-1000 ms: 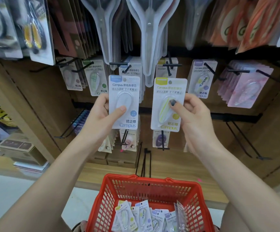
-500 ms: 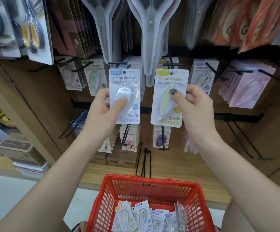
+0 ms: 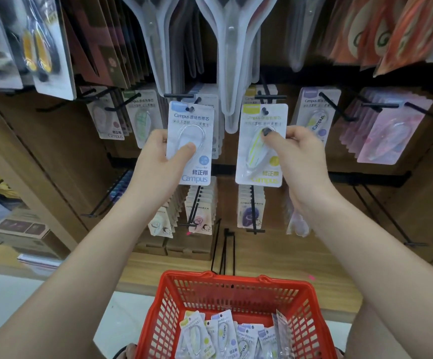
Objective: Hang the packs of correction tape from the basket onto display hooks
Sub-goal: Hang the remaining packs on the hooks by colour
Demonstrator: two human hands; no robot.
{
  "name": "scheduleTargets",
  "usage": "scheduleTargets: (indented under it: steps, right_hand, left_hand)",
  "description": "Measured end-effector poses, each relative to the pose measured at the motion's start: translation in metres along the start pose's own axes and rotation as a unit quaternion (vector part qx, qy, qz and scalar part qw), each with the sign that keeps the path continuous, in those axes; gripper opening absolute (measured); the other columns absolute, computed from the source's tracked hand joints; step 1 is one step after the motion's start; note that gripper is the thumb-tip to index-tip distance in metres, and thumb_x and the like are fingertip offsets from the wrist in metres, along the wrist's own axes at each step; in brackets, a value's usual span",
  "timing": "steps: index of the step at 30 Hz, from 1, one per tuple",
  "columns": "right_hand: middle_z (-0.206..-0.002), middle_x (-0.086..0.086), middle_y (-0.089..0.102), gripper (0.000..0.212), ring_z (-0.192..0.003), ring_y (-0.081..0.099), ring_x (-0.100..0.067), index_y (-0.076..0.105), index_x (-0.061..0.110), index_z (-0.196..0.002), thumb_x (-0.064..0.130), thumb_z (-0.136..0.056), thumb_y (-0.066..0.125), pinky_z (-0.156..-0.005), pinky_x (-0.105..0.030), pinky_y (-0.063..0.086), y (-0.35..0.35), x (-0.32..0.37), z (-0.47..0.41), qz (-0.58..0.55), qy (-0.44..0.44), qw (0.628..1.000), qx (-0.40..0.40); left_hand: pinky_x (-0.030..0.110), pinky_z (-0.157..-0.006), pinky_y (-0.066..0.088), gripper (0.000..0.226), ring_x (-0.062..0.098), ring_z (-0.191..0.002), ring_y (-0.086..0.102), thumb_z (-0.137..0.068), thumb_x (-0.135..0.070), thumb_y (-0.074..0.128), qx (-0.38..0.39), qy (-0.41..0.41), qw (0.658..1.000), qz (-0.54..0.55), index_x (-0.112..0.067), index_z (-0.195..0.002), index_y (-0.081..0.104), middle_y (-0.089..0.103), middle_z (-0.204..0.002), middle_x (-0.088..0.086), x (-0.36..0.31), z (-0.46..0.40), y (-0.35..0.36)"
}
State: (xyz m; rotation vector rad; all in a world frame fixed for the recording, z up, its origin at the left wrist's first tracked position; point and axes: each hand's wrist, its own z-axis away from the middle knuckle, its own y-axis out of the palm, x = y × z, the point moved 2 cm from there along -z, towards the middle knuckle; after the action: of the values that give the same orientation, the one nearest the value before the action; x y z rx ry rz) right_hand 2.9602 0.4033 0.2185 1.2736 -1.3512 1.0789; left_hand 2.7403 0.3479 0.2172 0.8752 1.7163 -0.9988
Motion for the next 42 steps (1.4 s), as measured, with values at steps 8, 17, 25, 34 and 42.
scheduleTargets:
  steps: [8, 17, 25, 34, 42]
  right_hand:
    - [-0.092, 0.000, 0.063, 0.026, -0.086, 0.058, -0.020, 0.064, 0.012, -0.097, 0.038, -0.098, 0.067, -0.071, -0.029, 0.045, 0.015, -0.019, -0.080, 0.113, -0.011, 0.993, -0.028]
    - [-0.133, -0.006, 0.052, 0.062, -0.117, 0.053, -0.023, 0.047, 0.013, -0.136, 0.050, -0.092, 0.070, -0.090, -0.031, 0.040, 0.013, -0.037, -0.080, 0.203, 0.039, 0.976, -0.061]
    - [-0.092, 0.006, 0.057, 0.020, -0.078, 0.053, -0.001, 0.052, 0.020, -0.103, 0.007, -0.094, 0.064, -0.072, -0.017, 0.044, 0.001, -0.086, 0.061, 0.073, -0.128, 0.983, -0.107]
    - [-0.081, 0.004, 0.061, 0.009, -0.078, 0.061, -0.019, 0.060, 0.011, -0.102, 0.005, -0.096, 0.064, -0.064, -0.015, 0.045, -0.024, -0.294, 0.160, 0.222, 0.182, 0.956, 0.056]
    - [-0.137, -0.014, 0.056, 0.058, -0.115, 0.064, -0.032, 0.053, 0.010, -0.139, 0.033, -0.090, 0.073, -0.091, -0.040, 0.057, -0.061, -0.424, 0.213, 0.444, 0.356, 0.785, 0.244]
  left_hand:
    - [0.021, -0.094, 0.046, 0.040, 0.012, -0.114, 0.059, -0.107, -0.037, 0.050, 0.038, -0.002, 0.993, -0.113, -0.020, -0.141, 0.036, 0.059, -0.129, -0.005, 0.015, -0.058, 0.029]
    - [0.030, -0.095, 0.040, 0.052, 0.021, -0.119, 0.055, -0.106, -0.040, 0.052, -0.001, -0.001, 0.987, -0.158, -0.013, -0.147, 0.036, 0.057, -0.133, 0.009, 0.042, -0.049, 0.029]
    - [0.018, -0.071, 0.042, 0.019, 0.000, -0.081, 0.056, -0.105, -0.028, 0.056, -0.066, -0.041, 0.989, -0.127, -0.018, -0.116, 0.044, 0.054, -0.093, -0.006, 0.123, 0.063, 0.037]
    - [0.037, -0.077, 0.042, 0.016, 0.033, -0.099, 0.063, -0.097, -0.018, 0.062, 0.138, -0.240, 0.921, -0.273, -0.013, -0.108, 0.051, 0.062, -0.104, 0.010, 0.293, 0.174, 0.078]
    - [0.041, -0.115, 0.038, 0.085, 0.038, -0.146, 0.041, -0.098, -0.036, 0.069, 0.164, -0.492, 0.807, -0.280, 0.002, -0.158, 0.024, 0.038, -0.160, 0.021, 0.406, 0.227, 0.073]
